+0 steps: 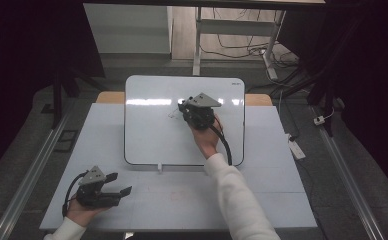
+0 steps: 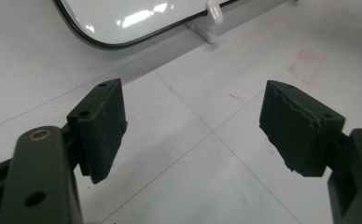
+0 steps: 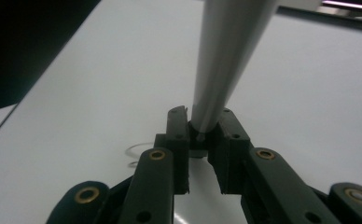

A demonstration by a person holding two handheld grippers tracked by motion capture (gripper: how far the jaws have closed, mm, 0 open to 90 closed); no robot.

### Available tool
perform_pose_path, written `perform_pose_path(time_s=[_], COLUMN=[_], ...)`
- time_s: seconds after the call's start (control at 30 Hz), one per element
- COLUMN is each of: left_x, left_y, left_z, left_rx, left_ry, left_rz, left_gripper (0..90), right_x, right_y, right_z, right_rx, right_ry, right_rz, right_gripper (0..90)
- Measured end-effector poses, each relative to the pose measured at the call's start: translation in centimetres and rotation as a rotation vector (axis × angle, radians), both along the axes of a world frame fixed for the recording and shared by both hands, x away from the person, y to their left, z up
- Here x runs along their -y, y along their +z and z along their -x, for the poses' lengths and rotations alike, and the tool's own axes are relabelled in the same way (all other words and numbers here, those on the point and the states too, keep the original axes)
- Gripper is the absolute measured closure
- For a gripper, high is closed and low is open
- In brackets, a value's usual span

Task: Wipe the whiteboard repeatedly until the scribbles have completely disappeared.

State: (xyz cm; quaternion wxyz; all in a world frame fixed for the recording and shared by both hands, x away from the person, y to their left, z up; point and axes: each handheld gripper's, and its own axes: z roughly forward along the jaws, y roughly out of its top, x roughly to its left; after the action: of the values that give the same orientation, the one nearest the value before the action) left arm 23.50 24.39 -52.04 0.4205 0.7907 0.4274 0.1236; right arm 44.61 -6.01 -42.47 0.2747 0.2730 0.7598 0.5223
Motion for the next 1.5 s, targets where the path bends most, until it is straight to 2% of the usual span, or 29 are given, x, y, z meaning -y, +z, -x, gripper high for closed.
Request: perform_pose_path(time_s=[0.07,0.1,0.13,0.17,0.27,0.33,0.37,0.43,0.5,0.53,0.57,0.67,0.73,0.83,0.87,0.9,0.93,1.03,1.1,1.13,1.2,1.27,1.3,1.4,1.43,1.47,1.5], left_x=[0.1,0.1,0.1,0.1,-0.1,-0.1,-0.1,0.0,0.0,0.0,0.0,-0.1,-0.1,0.0,0.0,0.0,0.1,0.0,-0.1,-0.1,-0.1,-0.1,-0.1,0.0,0.0,0.0,0.1], left_y=[0.0,0.0,0.0,0.0,0.1,0.1,0.0,0.0,0.0,0.0,0.0,0.1,0.1,0.0,0.0,0.0,0.0,0.1,0.1,0.1,0.0,0.0,0.1,0.1,0.1,0.1,0.1], left_z=[-0.1,0.0,0.0,0.1,0.2,0.1,0.1,0.0,0.0,0.0,0.1,0.2,0.1,0.0,0.0,0.1,0.1,0.2,0.2,0.2,0.1,0.1,0.2,0.2,0.2,0.2,0.1], left_rx=[-0.003,-0.002,-0.001,0.001,0.004,0.002,0.000,-0.003,-0.001,0.000,0.002,0.006,0.005,0.001,0.000,0.000,0.002,0.009,0.008,0.005,0.000,0.003,0.003,0.008,0.007,0.006,0.003], left_ry=[-0.001,-0.001,-0.002,0.001,0.005,0.005,0.002,0.000,-0.001,0.001,0.002,0.004,0.006,0.001,0.000,0.000,0.002,0.003,0.006,0.006,0.005,0.003,0.003,0.001,0.001,0.000,-0.001], left_rz=[-0.001,-0.001,-0.002,-0.003,0.001,0.002,0.002,0.001,0.000,-0.001,-0.001,0.000,0.002,-0.001,-0.002,-0.004,-0.004,-0.003,0.001,0.003,0.002,0.001,0.000,-0.003,-0.003,-0.004,-0.005], left_gripper=[23.9,23.9,23.9,23.9,23.9,23.9,23.8,23.8,23.9,23.9,23.9,23.9,23.9,23.8,23.8,23.8,23.9,23.8,23.8,23.8,23.8,23.8,23.8,23.8,23.8,23.8,23.8], right_x=[-0.9,-1.3,-1.5,-1.5,-0.7,-0.4,-0.6,-1.6,-2.5,-2.6,-2.4,-1.2,-1.2,-2.4,-2.8,-3.0,-3.0,-2.2,-2.0,-2.1,-2.4,-2.2,-1.9,-0.3,-0.2,-0.3,-0.6], right_y=[-0.7,-1.1,-1.2,-1.1,-0.3,-0.1,-0.3,-0.9,-1.5,-1.5,-1.4,-0.6,-0.5,-1.5,-1.9,-2.0,-1.9,-1.1,-0.9,-1.1,-1.6,-1.8,-1.7,-1.1,-1.0,-1.1,-1.4], right_z=[0.7,1.0,1.1,1.0,0.1,-0.2,0.0,0.7,1.5,1.6,1.3,0.4,0.4,1.4,1.8,2.0,1.8,0.7,0.5,0.7,1.3,1.8,1.7,1.0,1.0,1.2,1.5], right_rx=[-0.015,-0.007,0.009,0.007,0.013,0.004,0.006,-0.009,0.011,0.018,0.009,0.009,0.008,-0.019,-0.014,0.004,0.001,-0.002,-0.007,-0.003,-0.018,0.007,0.005,0.002,-0.008,-0.002,-0.003], right_ry=[0.058,0.081,0.080,0.080,0.007,-0.009,-0.007,0.055,0.095,0.095,0.095,0.015,0.006,0.088,0.115,0.119,0.120,0.053,0.041,0.047,0.097,0.113,0.104,0.018,0.016,0.016,0.040], right_rz=[0.024,0.047,0.063,0.062,-0.003,-0.028,-0.023,0.006,0.073,0.080,0.063,-0.001,-0.003,0.034,0.062,0.087,0.080,0.004,-0.016,-0.006,0.028,0.081,0.074,0.008,-0.006,0.007,0.025], right_gripper=[77.1,77.2,77.2,77.1,77.2,77.2,77.2,77.1,77.2,77.2,77.2,77.2,77.2,77.2,77.2,77.2,77.2,77.2,77.2,77.2,77.1,77.2,77.2,77.2,77.2,77.2,77.2])
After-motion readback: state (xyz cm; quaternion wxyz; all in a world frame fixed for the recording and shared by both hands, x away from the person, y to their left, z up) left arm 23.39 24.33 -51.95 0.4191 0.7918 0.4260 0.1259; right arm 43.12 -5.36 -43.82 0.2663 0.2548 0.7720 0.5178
